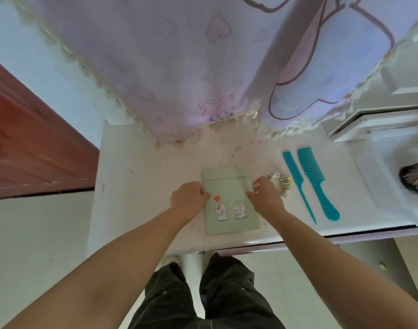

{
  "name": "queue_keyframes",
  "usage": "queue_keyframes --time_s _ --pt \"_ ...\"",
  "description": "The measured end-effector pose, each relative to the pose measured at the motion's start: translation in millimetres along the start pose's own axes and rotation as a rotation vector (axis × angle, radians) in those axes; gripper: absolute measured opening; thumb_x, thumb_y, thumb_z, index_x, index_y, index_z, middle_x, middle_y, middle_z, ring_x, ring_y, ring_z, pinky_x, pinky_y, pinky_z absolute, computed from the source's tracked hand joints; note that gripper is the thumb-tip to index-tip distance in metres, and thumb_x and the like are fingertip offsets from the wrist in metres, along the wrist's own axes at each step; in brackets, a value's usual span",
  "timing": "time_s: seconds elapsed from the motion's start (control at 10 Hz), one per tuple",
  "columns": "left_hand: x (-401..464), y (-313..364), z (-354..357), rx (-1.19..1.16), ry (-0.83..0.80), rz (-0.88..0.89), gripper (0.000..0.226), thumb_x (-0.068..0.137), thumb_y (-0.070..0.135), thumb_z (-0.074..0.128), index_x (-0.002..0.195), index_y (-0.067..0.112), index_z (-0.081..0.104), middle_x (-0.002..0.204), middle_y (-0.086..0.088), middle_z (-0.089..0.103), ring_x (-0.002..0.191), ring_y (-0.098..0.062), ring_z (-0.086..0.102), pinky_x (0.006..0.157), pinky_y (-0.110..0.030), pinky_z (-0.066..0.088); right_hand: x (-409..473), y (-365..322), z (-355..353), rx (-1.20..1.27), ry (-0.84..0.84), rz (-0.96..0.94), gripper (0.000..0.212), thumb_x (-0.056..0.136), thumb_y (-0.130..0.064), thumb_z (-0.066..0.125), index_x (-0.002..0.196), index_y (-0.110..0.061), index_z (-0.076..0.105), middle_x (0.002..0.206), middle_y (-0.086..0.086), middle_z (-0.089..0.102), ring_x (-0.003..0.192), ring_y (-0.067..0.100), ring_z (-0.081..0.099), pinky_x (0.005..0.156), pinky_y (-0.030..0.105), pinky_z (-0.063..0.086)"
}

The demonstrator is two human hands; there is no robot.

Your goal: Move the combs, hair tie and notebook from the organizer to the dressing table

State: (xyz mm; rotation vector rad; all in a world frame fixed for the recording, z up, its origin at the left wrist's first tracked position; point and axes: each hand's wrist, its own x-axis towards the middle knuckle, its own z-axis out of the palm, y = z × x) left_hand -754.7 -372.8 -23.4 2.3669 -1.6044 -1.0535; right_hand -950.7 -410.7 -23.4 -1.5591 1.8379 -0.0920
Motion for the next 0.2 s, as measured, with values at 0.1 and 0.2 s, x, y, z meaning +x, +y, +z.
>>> queue_keyframes --time_s 0.1,0.2 --pt "0.8 -15.2 -9.0 0.108 -0.010 0.157 0.022 0.090 0.034 0.046 0.078 0.016 0.052 0.087 -0.003 0.058 0.080 -0.023 0.053 0.069 -0.033 0.043 -8.6 -6.8 -7.3 0.014 0.044 -0.029 0.035 0.088 -0.022 0.059 0.119 -0.009 0.050 0.116 0.012 0.059 0.090 0.020 0.057 0.085 0.036 0.047" --pt "-12.4 -37.4 -16.7 0.196 -0.044 0.380 0.025 0.094 0.028 0.038 0.103 0.012 0.055 0.105 -0.007 0.053 0.097 -0.025 0.050 0.079 -0.034 0.042 -27.7 -20.7 -29.6 0.177 0.156 -0.075 0.032 0.090 -0.022 0.056 0.119 -0.009 0.053 0.109 0.008 0.063 0.089 0.017 0.057 0.085 0.033 0.047"
